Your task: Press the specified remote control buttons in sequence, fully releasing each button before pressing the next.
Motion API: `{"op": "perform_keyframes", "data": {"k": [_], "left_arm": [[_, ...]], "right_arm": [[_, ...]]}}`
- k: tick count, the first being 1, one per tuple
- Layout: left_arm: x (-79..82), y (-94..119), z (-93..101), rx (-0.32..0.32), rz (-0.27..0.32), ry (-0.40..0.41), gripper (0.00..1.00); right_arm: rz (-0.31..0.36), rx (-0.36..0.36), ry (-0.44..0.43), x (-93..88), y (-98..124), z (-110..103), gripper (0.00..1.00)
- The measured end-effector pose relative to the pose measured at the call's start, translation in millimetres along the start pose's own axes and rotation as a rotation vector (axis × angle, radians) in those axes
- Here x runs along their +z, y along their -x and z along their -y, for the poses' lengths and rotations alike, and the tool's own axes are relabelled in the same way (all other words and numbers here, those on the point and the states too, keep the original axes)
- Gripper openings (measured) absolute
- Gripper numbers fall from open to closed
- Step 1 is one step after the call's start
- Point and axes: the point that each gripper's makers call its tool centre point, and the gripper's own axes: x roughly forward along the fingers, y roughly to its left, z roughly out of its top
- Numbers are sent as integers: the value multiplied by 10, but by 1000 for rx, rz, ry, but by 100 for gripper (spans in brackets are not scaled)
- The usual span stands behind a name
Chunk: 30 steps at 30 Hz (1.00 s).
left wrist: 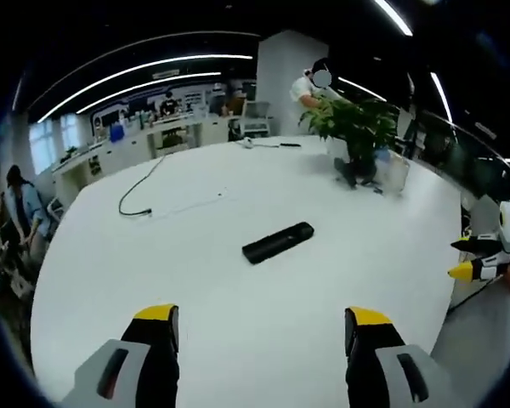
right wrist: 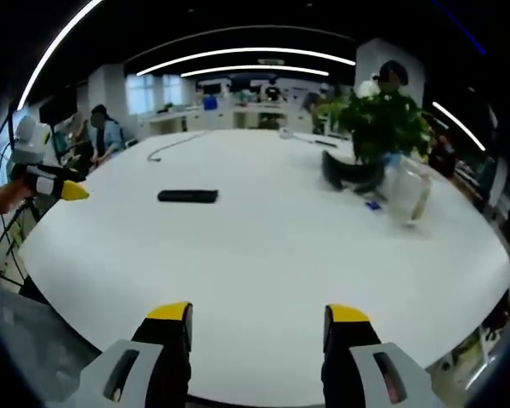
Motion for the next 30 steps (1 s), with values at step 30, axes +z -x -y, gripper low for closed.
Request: {"op": "perform_keyframes", "data": {"k": [30], "left_arm": [[190,-1352,-43,-213,-331,-520,68]], "right_arm": [[-54,-28,1,-87,-52,44,59]]}}
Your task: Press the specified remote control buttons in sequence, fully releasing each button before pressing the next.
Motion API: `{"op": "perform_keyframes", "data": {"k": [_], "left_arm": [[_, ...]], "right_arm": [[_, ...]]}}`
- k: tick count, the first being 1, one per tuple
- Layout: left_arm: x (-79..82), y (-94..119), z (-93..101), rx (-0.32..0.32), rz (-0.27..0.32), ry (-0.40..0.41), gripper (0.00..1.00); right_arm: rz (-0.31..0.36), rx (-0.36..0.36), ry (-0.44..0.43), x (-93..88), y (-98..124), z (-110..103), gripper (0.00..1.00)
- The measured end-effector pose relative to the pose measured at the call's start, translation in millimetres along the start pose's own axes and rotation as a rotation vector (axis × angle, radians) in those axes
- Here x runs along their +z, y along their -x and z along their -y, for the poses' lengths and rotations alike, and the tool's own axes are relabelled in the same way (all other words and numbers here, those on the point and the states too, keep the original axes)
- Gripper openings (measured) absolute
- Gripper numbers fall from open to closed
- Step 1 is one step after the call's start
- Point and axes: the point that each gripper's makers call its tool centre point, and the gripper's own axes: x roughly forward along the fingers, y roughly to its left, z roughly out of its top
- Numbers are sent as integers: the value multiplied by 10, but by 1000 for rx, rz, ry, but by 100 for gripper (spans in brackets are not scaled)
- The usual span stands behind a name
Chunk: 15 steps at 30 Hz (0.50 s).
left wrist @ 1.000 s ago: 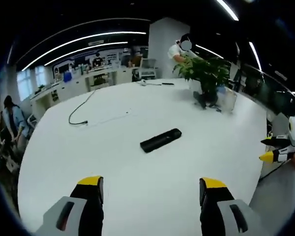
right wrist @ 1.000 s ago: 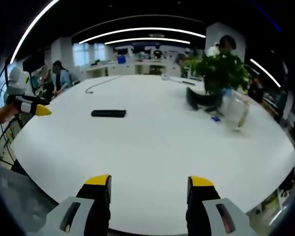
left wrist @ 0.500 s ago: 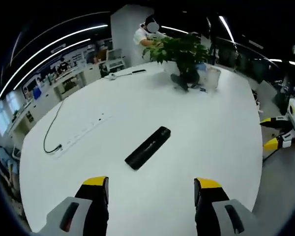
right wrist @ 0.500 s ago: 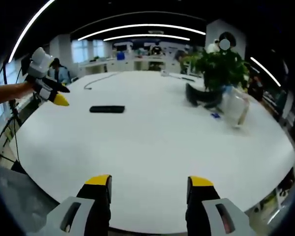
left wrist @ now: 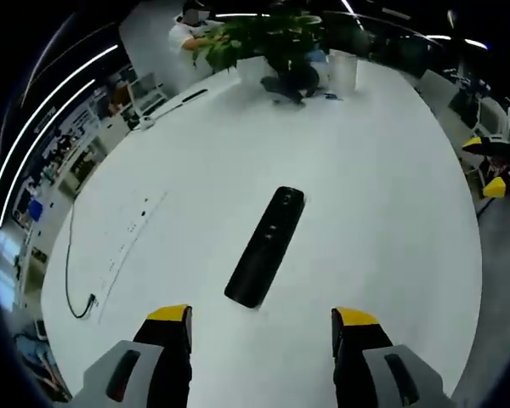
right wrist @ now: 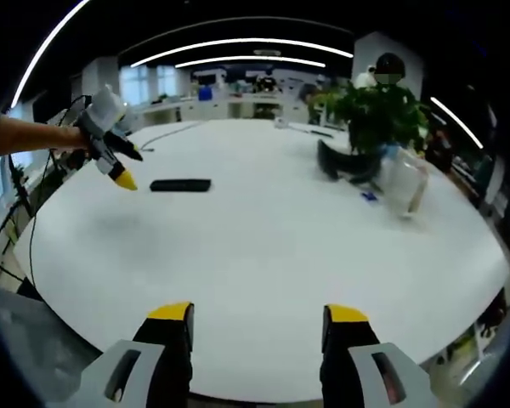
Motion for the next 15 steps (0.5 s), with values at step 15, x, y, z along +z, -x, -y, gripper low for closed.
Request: {"op": "perform_keyframes", "data": {"k": [15], "left_arm": [[95,-382,-109,-22,-93,-180,67]], "right_arm": [[-24,-8,10,-39,-20,8,58]]}}
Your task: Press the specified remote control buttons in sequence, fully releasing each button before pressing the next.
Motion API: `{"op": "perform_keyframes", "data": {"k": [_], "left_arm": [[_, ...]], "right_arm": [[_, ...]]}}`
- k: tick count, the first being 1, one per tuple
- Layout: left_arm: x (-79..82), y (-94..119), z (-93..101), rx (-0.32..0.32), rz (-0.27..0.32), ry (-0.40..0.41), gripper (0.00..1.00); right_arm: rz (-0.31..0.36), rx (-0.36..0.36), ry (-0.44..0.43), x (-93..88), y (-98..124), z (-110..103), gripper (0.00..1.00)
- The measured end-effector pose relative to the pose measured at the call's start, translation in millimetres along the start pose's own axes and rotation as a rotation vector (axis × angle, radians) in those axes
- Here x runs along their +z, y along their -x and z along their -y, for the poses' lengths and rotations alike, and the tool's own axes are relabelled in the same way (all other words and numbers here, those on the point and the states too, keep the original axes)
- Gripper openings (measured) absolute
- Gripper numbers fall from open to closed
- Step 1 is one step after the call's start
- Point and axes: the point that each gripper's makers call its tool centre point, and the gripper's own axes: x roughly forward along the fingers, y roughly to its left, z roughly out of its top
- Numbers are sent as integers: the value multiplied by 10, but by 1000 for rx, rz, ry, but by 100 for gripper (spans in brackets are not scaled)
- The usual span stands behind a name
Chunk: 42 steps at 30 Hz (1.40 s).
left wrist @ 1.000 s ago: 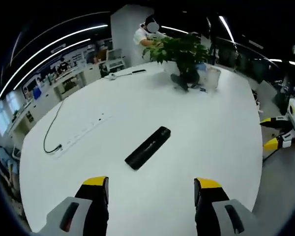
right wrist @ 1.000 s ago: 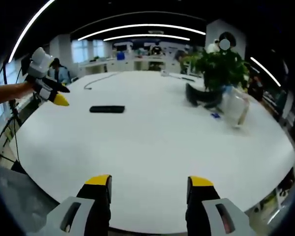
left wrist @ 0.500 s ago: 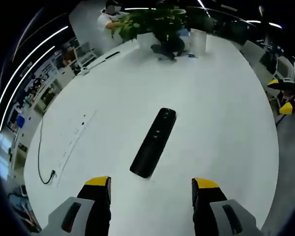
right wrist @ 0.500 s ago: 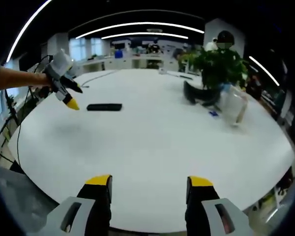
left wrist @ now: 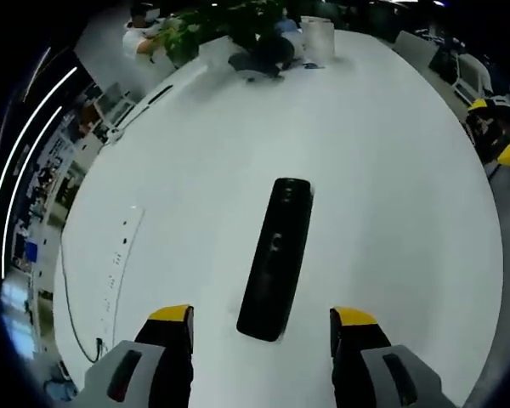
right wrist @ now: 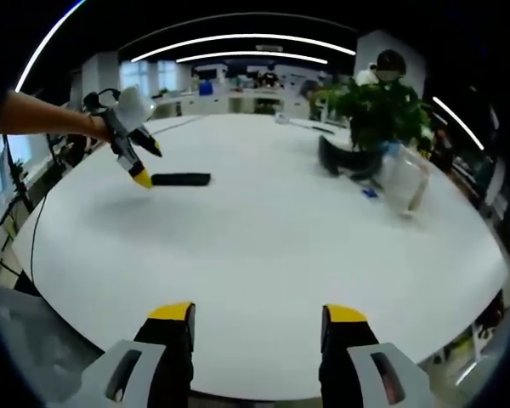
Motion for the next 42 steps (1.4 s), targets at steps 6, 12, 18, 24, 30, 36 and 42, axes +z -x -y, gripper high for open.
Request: {"op": "perform_keyframes", "data": {"k": [6,12,18,24,30,36,42], "left_arm": [[-12,-92,-10,-31,-18,-25,66],[-22,-168,-14,-45,-49,-90,64],[-1,-189,-35,-85,-60,-88,64],[-10,-237,-1,-191,-104,-84,63],[1,-278,26,-264,-134,-113,62],[-5,-274,38,-267,-134,-119,61],[-10,-267,63,-269,-129,-125,56]], "right_arm": [[-4,-3,-1,-8,-4,5,57],[-9,-2,1,-16,-7,2,57],[-15,3,0,-28,-8,-7,56],[-8,5,10,-16,-11,-13,58],[-14,7,0,-23,-19,-8,57],[-5,14,1,-4,-18,-21,55],[4,21,2,14,-8,-37,54]]}}
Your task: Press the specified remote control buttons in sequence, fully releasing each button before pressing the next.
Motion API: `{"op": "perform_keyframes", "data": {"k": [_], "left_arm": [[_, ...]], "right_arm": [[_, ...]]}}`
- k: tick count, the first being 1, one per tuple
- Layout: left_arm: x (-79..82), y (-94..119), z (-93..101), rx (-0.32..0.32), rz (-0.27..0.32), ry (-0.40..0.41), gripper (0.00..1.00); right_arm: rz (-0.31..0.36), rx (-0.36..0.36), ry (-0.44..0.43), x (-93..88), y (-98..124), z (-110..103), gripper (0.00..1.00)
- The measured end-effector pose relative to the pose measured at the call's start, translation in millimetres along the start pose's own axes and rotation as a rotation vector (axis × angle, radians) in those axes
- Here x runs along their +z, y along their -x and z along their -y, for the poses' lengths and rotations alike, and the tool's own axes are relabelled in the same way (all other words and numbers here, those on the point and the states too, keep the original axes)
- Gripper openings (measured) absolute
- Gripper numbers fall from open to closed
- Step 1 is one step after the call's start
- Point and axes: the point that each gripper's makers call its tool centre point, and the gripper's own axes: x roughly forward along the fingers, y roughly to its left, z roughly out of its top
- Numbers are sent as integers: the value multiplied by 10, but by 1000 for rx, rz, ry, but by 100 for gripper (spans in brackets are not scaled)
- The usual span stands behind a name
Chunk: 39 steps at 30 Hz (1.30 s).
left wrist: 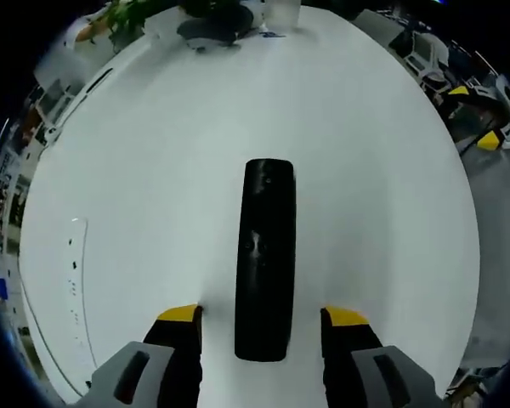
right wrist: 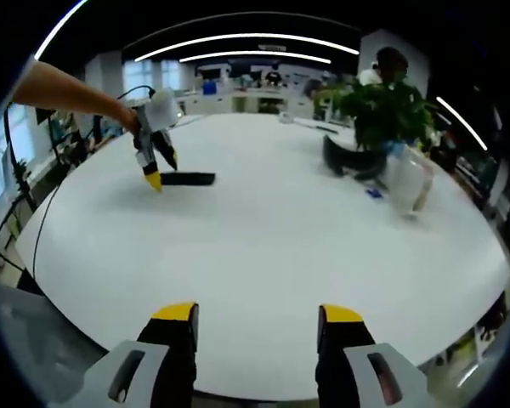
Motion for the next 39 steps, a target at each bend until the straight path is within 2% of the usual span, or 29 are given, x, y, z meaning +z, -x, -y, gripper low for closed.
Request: {"op": "perform_keyframes", "data": {"k": [4,8,15,20,32,39], "left_arm": [[-17,-6,-25,3,9,10,51],[-45,9,34,2,16,-15,37],[-54,26,100,18,68,21,30],[-70,34,168,21,66,6,25],[-108,38,244,45,45,56,24],[-121,32,360,41,36,63,24]], "right_arm": [[8,0,-9,10,10,7,54],[21,-1,-8,32,23,6,54],[37,-12,-20,52,46,37,53],[39,-13,-22,56,54,39,53],[45,-8,-22,63,73,26,53],[50,-5,-23,68,83,20,52]]}}
